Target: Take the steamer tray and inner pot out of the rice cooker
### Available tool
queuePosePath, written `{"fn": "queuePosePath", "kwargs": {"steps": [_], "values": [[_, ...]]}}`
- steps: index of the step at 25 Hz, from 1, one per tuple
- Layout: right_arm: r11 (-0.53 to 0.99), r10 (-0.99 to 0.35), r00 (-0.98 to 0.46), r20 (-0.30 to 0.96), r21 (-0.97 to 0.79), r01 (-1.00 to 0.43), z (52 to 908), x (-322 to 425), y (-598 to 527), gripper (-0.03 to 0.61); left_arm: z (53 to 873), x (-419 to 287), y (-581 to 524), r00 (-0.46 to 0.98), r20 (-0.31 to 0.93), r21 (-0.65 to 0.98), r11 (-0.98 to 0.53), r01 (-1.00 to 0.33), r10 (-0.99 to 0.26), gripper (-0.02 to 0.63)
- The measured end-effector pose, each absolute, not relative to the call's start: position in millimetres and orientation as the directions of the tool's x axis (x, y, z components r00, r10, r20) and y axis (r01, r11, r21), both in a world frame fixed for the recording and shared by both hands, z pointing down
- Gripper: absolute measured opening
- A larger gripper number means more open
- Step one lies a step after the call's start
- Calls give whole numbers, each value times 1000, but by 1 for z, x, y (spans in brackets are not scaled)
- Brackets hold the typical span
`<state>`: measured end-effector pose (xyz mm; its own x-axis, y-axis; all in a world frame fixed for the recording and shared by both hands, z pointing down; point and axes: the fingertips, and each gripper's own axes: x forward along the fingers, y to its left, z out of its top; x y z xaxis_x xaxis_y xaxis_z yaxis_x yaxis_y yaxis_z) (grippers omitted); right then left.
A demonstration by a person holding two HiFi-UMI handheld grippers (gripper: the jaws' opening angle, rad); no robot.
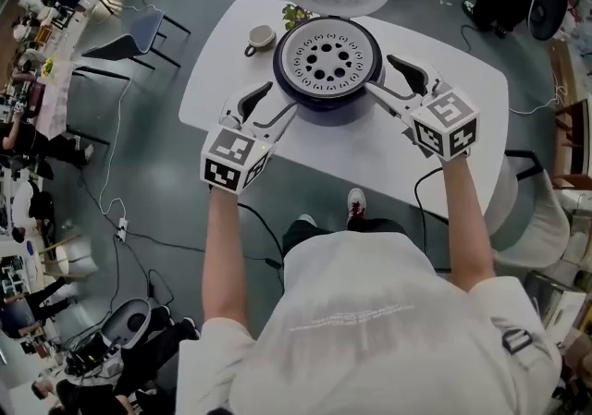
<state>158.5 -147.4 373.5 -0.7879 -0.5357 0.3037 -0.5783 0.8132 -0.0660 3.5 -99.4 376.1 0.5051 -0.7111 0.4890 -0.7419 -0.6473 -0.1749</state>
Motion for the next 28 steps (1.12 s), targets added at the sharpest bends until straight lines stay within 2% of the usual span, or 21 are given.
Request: {"fn": "queuePosePath", "kwargs": {"steps": [5,11,20,24,28], "values": [[749,-592,-729,345,-99,-655,390,176,-139,299,411,43,-119,620,584,-159,-823,-545,-524,255],[624,-681,-620,391,-134,-770,413,188,-127,299,453,67,-128,678,687,-107,-959,-261,-261,270],[483,-745,-504,437,-167,-860,440,195,-105,299,513,89,-115,538,842,-29,-991,132,47,276],[456,-751,-478,456,-166,-874,447,200,-100,299,528,103,-113,470,875,6,-973,233,118,275],[432,-754,-458,471,-171,-886,451,199,-94,299,537,99,-106,377,913,50,-960,274,155,275]]}}
